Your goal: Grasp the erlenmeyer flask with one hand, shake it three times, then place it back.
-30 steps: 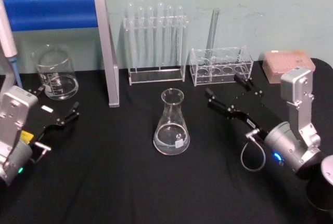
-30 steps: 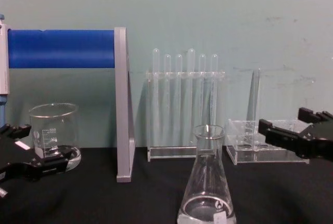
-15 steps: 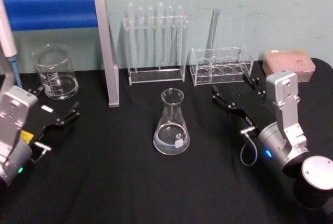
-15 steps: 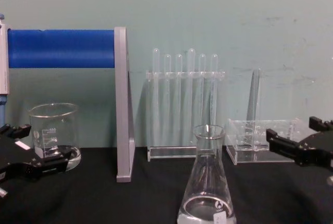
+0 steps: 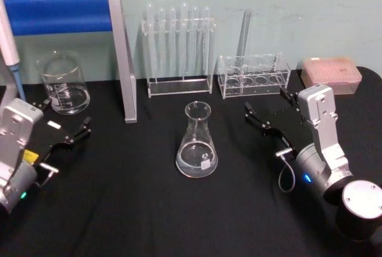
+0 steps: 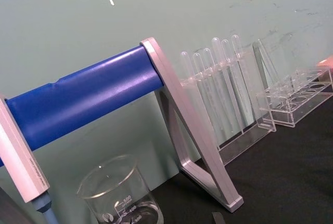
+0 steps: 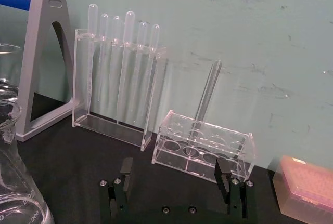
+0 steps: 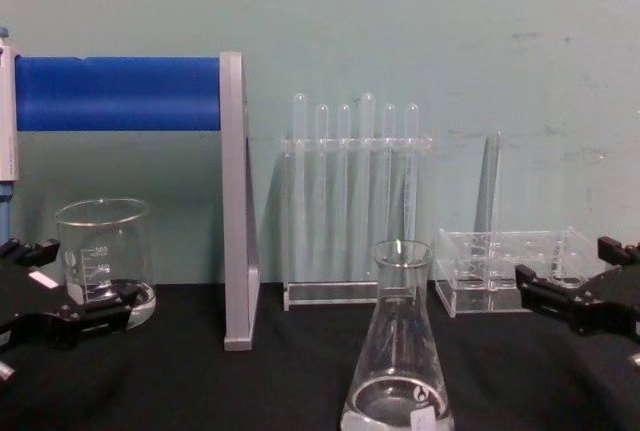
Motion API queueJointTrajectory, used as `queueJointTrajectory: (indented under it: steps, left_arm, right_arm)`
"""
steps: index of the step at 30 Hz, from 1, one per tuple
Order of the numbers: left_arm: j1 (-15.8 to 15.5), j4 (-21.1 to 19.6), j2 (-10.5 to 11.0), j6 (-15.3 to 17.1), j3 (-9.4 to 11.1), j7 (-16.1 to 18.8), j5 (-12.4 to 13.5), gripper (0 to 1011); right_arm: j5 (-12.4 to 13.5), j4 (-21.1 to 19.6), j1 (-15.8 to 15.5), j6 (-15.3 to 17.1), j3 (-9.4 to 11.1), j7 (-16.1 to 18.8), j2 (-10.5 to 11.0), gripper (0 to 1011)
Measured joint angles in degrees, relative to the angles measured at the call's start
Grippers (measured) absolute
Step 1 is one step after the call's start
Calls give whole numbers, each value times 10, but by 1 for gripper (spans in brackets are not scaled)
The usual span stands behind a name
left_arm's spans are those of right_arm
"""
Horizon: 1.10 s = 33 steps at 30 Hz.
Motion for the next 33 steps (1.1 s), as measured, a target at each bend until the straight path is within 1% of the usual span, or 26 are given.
queueJointTrajectory:
  steps: [33]
  left_arm:
    - [0,0,0,0,0,0,0,1001]
  right_arm:
    - [7,-3,-1,1,-1,4,1,1000]
